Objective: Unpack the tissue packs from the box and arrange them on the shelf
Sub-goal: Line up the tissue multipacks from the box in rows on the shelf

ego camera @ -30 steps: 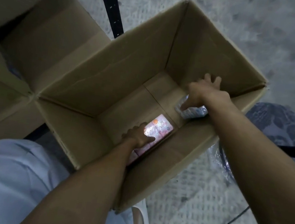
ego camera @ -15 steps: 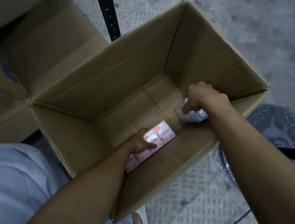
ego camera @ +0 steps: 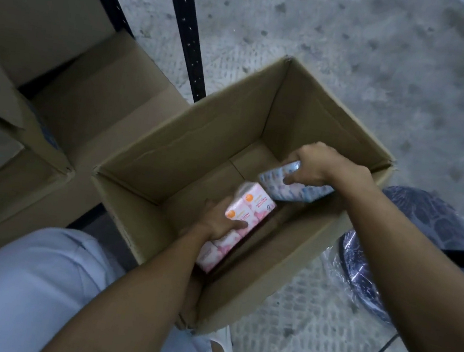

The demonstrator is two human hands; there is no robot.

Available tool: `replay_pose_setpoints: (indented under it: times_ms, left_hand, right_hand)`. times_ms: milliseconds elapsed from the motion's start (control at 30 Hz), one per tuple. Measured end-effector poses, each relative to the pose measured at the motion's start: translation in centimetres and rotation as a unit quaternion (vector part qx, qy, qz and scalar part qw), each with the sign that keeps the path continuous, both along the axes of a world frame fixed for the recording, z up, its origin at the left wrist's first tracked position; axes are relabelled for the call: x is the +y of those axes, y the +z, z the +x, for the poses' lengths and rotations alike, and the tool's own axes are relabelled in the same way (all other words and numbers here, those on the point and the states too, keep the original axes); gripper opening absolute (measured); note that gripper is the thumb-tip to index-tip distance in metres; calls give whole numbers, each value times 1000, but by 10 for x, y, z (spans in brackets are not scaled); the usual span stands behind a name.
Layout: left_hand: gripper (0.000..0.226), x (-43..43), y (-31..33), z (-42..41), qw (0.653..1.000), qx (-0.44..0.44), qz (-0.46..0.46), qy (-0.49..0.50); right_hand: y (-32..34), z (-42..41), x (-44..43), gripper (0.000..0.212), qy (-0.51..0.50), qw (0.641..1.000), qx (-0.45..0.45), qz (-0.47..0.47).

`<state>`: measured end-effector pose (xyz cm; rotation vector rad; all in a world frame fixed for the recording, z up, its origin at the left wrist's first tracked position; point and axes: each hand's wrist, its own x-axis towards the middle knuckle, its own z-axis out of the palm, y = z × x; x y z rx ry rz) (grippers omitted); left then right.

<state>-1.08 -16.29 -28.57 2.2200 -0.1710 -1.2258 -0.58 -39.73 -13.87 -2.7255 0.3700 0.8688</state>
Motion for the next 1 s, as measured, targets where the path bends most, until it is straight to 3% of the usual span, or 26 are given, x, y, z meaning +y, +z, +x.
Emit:
replay_pose_setpoints:
  times_ms: [267,533,667,1000]
  left_hand:
    - [73,25,102,8,988,-103,-97,58]
    - [67,53,195,7,961,-209,-177,32]
    - [61,74,247,0,945,-255,-204,9]
    - [73,143,366,-17,888,-413,-196,-49]
  right_hand:
    - [80,-16,14,43,19,989,-145,-10]
    - [160,-52,34,44,-16,963,-268,-13]
    - [199,-75,53,43,-15,938,-347,-13]
    - [281,-130,102,39,-5,863,-504,28]
